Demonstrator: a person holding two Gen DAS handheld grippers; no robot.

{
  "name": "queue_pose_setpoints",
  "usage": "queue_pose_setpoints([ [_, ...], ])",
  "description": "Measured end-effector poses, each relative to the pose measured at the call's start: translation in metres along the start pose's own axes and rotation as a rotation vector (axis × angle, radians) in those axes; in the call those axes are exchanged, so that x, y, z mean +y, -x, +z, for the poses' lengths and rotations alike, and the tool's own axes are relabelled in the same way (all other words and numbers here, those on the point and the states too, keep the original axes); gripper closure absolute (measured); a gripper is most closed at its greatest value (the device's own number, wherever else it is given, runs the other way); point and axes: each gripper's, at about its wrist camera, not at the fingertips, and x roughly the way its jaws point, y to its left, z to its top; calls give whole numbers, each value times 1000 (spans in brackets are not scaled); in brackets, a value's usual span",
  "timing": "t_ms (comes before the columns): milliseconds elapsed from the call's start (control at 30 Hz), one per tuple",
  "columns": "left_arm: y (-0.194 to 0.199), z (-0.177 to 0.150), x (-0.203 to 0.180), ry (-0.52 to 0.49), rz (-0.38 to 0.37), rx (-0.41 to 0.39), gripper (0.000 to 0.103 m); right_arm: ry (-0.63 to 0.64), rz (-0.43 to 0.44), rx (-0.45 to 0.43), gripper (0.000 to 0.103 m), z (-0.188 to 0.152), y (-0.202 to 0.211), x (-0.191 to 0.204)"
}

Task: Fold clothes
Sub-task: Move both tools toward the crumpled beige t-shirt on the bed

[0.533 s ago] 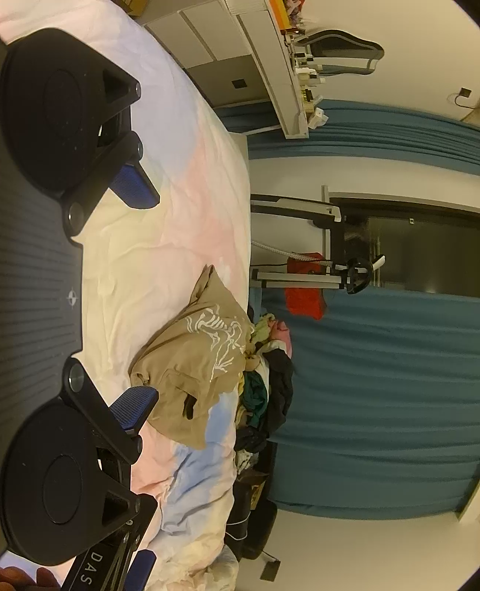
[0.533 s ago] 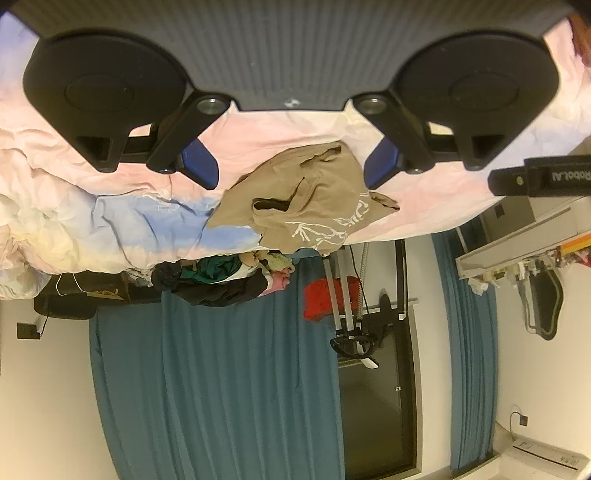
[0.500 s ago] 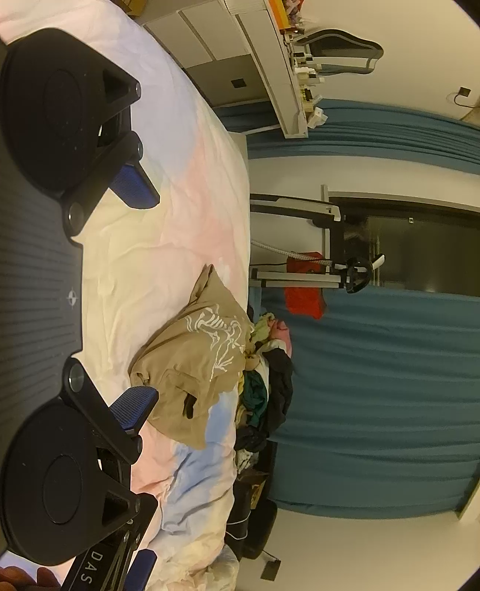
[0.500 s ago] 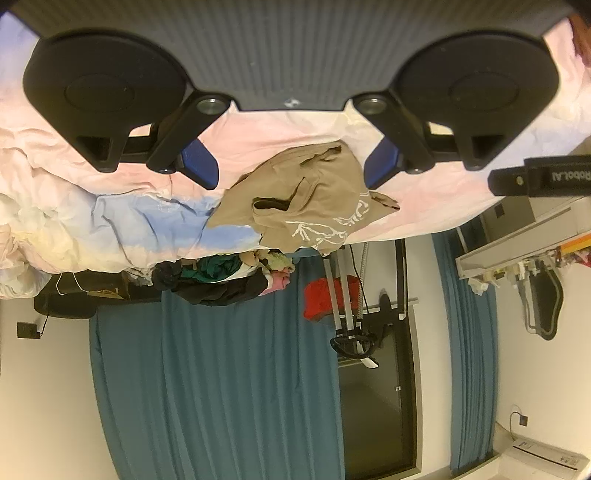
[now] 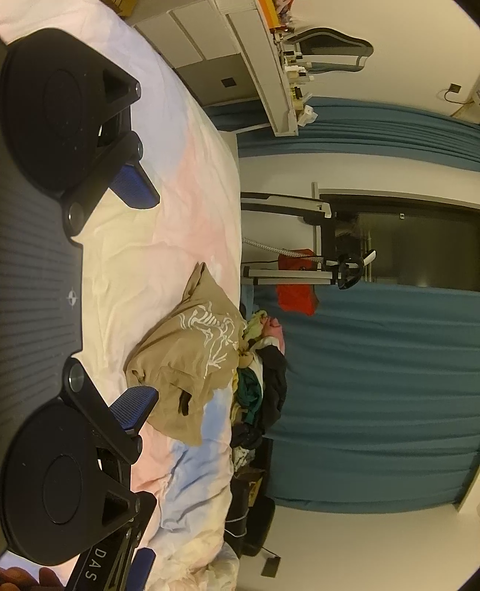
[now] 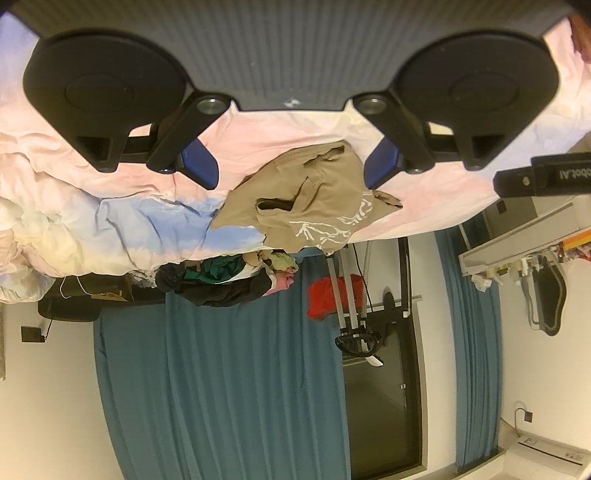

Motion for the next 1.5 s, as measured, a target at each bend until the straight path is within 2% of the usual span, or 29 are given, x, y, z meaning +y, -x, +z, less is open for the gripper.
queue_pose_setpoints([
  [400, -2, -3, -8, -37, -18, -4, 0, -22, 5, -11, 16, -5, -1, -9],
  [733, -10, -6, -8, -49, 19, -2, 0, -1, -5, -53, 16, -3, 6, -3],
  [867, -13, -5, -2, -10, 11, 1, 0, 21, 11, -79, 16, 12, 2, 5],
  [1033, -20, -5, 3, 6, 35, 7, 0, -11, 20, -168, 16, 49, -13, 11],
  [1133, -28, -9, 2, -23, 60, 21, 0, -27, -5, -190, 16, 61, -29, 13],
  [1233, -36, -14, 1, -53, 85, 35, 0, -40, -23, -179, 16, 54, -43, 7],
  [1300, -44, -15, -1, -46, 66, 30, 0, -38, -27, -137, 16, 41, -50, 1],
  [1367, -58, -16, -5, -41, 13, 51, 0, -48, -44, -99, 16, 33, -57, -3],
  [1500, -117, -17, -25, -81, -24, 173, 0, -121, -70, -80, 16, 26, -64, -14],
])
